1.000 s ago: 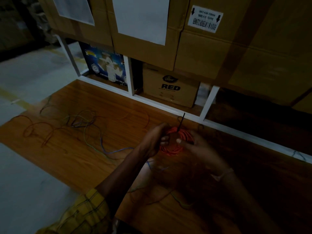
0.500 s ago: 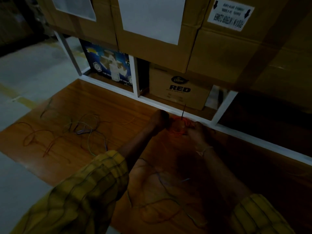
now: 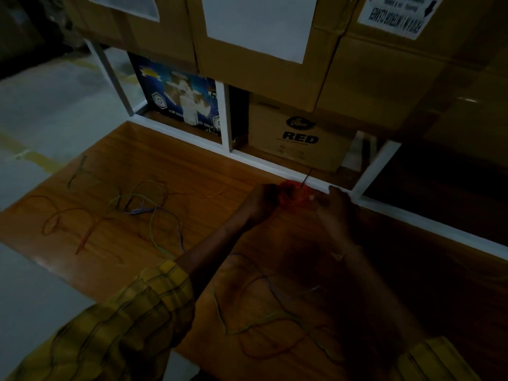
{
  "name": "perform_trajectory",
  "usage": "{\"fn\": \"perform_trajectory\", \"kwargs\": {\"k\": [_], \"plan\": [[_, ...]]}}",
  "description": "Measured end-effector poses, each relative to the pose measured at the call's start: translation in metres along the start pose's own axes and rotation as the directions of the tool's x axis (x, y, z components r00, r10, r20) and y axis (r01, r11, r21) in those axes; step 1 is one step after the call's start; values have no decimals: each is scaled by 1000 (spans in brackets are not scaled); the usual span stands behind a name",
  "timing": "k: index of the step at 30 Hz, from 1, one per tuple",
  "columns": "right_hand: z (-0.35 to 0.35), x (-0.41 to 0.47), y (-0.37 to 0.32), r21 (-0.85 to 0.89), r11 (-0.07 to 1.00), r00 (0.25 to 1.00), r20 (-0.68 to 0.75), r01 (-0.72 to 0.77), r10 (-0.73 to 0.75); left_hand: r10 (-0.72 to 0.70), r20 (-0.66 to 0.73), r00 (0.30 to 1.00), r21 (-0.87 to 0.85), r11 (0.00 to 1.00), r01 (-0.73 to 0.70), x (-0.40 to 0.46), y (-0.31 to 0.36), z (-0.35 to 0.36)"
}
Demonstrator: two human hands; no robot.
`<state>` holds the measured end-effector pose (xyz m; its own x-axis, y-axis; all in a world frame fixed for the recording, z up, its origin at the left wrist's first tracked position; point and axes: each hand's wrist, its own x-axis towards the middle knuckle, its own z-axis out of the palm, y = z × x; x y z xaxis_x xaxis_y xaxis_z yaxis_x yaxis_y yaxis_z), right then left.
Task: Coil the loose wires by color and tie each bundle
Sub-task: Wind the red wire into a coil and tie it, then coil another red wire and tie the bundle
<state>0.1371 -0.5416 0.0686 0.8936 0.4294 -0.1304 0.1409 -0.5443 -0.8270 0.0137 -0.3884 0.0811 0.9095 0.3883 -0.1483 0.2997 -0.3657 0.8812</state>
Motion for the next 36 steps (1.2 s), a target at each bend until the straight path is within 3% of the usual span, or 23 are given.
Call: {"fn": "perform_trajectory", "kwargs": {"k": [3, 5, 9, 15, 21, 28, 36], "plan": [[-1, -4, 11, -69, 990, 991, -46, 120, -124, 2, -42, 999, -42, 999, -4, -21, -1, 3], [4, -9, 12, -133, 976, 985, 33, 171, -169, 14, -83, 996, -37, 999, -17, -44, -4, 8], [16, -40, -9, 35, 989, 970, 193, 144, -148, 63, -148, 987, -1, 998, -64, -80, -22, 14], [49, -59, -25, 78, 983, 941, 283, 169, -184, 17, -212, 977, -36, 999, -26, -100, -54, -25], [116, -51, -69, 127, 984, 920, 356, 124, -162, -34, -133, 991, -92, 995, 22, -115, -80, -90], [217, -37, -112, 57, 959, 867, 415, 279, -276, -24, 103, 994, -78, 996, 32, -146, -124, -148], [293, -35, -134, -30, 830, 667, 612, 556, -425, -66, 159, 985, -16, 997, 69, -180, -166, -196]]}}
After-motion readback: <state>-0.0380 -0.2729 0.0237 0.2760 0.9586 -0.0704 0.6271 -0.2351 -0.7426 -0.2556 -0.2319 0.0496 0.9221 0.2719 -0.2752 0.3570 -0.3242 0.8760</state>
